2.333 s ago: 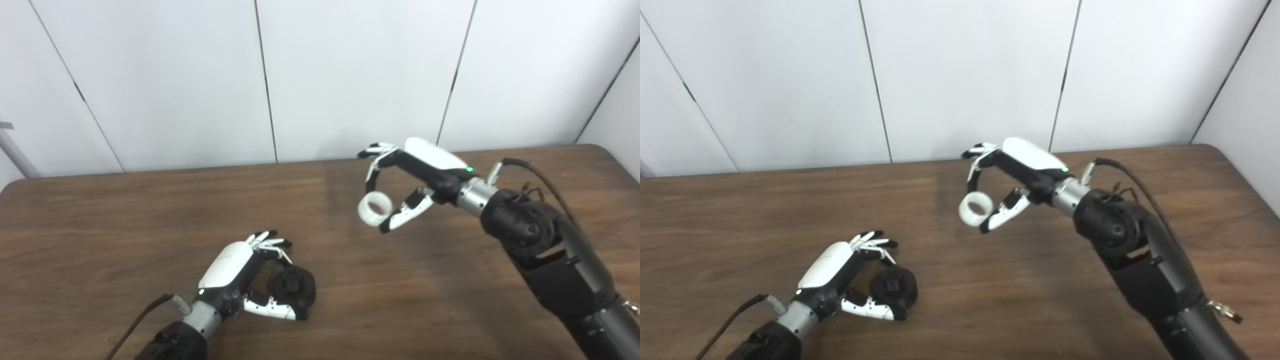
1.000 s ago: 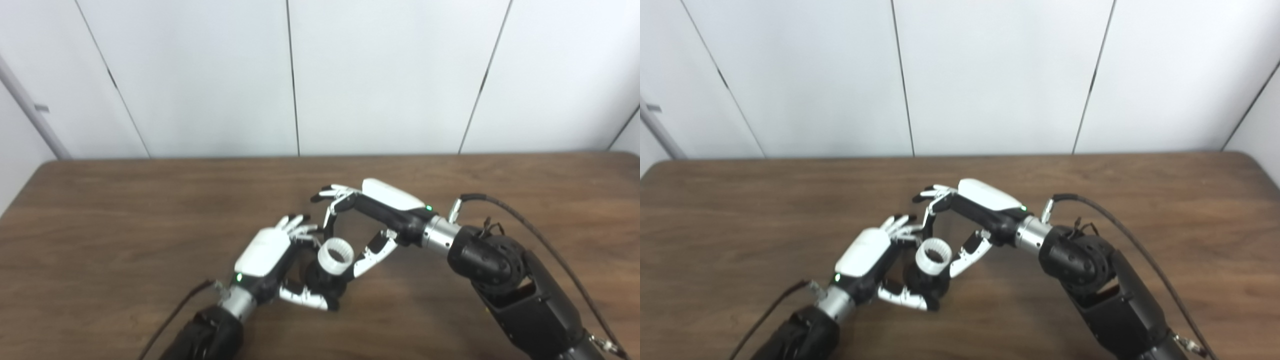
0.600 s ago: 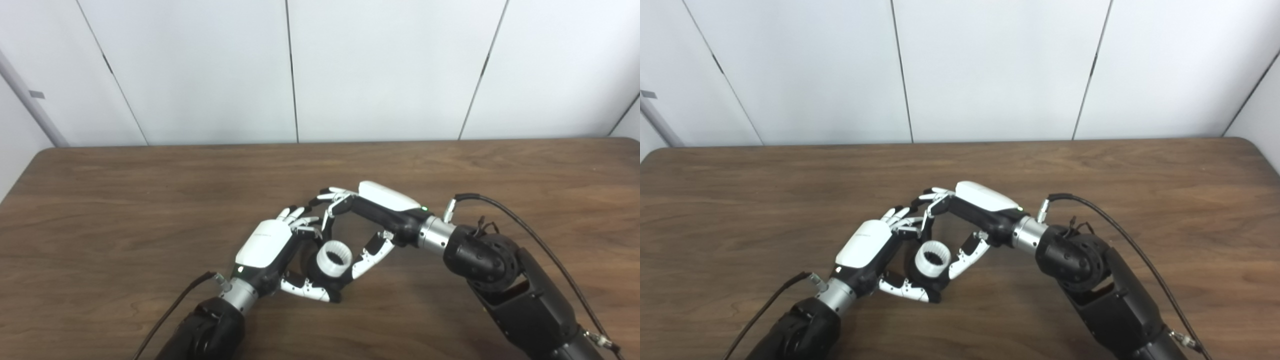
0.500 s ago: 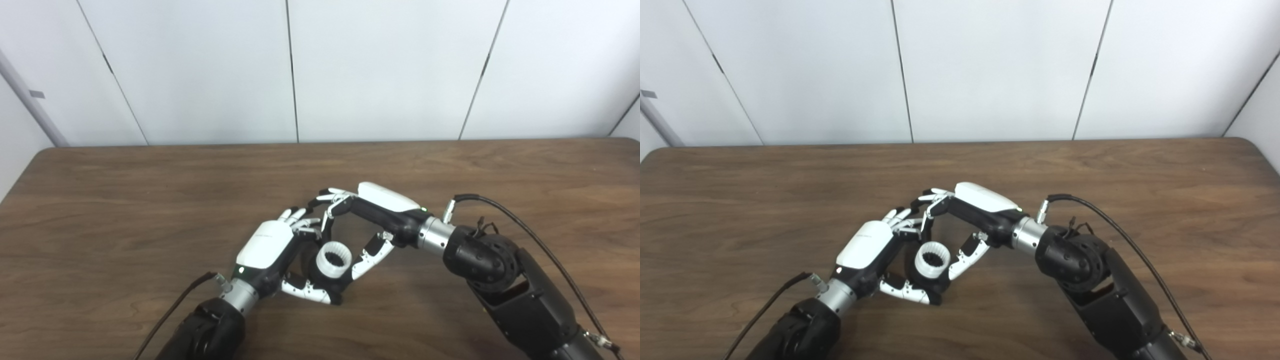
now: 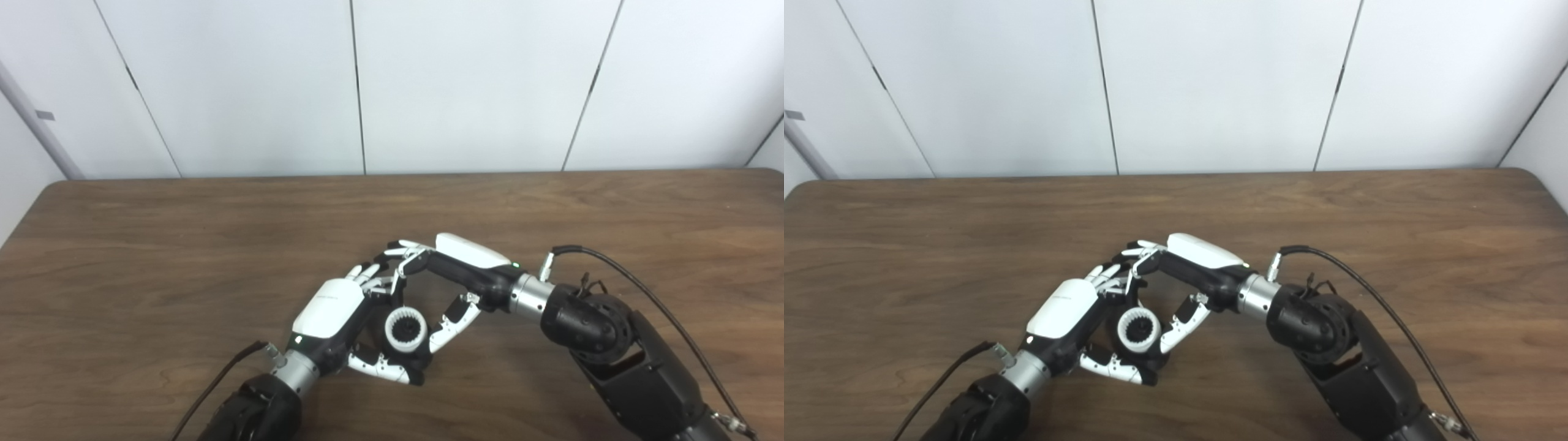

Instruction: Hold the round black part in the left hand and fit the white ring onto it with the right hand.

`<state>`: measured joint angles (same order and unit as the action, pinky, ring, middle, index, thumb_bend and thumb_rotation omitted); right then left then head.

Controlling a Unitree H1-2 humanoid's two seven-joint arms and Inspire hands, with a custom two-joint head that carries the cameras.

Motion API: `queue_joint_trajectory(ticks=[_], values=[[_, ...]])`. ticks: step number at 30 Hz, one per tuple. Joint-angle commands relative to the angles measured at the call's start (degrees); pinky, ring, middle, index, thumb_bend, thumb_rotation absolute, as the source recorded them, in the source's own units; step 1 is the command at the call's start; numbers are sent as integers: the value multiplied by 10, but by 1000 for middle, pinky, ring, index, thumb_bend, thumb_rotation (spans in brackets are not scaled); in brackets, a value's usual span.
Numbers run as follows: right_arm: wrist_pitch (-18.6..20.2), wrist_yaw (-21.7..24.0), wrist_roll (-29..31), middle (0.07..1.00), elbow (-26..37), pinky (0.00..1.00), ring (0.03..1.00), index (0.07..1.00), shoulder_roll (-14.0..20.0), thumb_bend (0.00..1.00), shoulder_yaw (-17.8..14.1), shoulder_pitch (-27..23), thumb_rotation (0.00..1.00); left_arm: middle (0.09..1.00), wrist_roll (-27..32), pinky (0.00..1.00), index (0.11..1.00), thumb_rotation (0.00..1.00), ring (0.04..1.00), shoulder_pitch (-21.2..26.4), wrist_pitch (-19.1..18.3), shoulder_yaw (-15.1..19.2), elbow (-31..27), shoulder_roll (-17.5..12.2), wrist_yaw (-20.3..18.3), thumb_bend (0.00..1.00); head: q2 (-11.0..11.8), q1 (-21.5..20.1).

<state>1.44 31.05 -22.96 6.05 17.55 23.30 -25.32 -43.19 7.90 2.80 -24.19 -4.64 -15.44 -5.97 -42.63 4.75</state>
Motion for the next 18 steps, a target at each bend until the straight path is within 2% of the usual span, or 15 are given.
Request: queue_joint_trajectory(ticks=[1, 18], values=[[-20, -6, 7, 898, 12, 868, 981, 475, -2, 521, -4, -22, 129, 850, -5, 1000, 478, 47, 966, -4, 2, -6, -15, 1, -14, 519, -1, 0], [-13, 0, 2, 899, 16, 849, 976, 475, 1, 521, -3, -18, 129, 852, -2, 1000, 478, 47, 971, -12, -8, -2, -36, 0, -28, 518, -4, -9]])
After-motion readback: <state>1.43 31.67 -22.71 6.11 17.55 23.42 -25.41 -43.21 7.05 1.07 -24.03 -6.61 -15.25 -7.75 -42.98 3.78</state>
